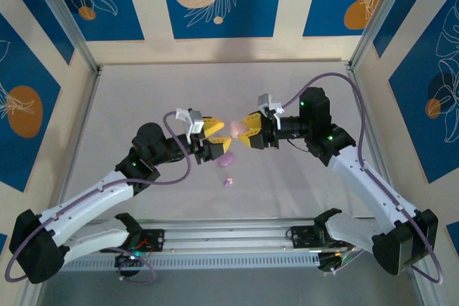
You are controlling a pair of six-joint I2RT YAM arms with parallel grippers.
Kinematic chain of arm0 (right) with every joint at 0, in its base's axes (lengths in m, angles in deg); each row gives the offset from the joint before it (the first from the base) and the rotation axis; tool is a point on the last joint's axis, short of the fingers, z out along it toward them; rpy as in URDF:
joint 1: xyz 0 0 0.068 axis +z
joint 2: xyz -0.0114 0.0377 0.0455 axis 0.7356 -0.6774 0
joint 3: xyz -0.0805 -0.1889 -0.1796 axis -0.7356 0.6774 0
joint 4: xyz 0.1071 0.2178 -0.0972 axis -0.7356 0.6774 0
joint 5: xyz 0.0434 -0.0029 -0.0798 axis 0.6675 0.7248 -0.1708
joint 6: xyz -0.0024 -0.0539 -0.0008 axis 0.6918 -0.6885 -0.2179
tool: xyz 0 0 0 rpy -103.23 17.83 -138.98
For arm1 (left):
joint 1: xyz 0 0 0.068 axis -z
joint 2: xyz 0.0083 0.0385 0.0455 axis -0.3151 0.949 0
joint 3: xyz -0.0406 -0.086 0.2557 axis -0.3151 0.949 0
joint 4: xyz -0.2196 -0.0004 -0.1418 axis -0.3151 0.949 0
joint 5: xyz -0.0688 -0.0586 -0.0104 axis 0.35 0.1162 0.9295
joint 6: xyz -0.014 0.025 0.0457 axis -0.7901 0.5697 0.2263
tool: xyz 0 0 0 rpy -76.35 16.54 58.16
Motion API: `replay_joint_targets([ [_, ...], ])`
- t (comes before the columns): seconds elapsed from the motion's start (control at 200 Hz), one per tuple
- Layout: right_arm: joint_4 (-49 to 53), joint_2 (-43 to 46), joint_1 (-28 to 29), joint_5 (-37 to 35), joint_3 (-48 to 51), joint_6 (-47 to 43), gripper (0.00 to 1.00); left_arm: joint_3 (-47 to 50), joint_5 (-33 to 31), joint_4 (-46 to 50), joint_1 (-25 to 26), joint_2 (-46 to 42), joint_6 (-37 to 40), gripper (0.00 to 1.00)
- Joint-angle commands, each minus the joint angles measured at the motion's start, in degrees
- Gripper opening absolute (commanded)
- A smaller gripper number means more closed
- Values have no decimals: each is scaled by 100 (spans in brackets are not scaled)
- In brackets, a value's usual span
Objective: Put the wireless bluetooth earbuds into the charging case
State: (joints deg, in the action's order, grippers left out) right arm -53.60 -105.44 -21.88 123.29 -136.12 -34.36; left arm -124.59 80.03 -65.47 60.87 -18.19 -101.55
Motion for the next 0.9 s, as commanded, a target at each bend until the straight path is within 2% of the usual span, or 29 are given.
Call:
replay_joint_targets([
  [0.0, 651, -71, -7, 715, -274, -275, 33, -251, 583, 614, -21, 19, 1060, 59],
  [0.3, 874, -166, 141, 501, -374, -856, 33, -269, 1085, -403, -5, 375, 342, 55],
  [0.51, 806, -151, 188, 237, -333, -1026, 33, -277, 1162, -790, 3, 479, -6, 54],
  [0.61, 745, -155, 204, 156, -313, -1044, 33, -325, 1280, -806, 12, 545, -92, 52],
  [0.895, 573, -124, 230, 269, -296, -992, 34, -442, 1271, -484, 18, 627, -74, 38],
])
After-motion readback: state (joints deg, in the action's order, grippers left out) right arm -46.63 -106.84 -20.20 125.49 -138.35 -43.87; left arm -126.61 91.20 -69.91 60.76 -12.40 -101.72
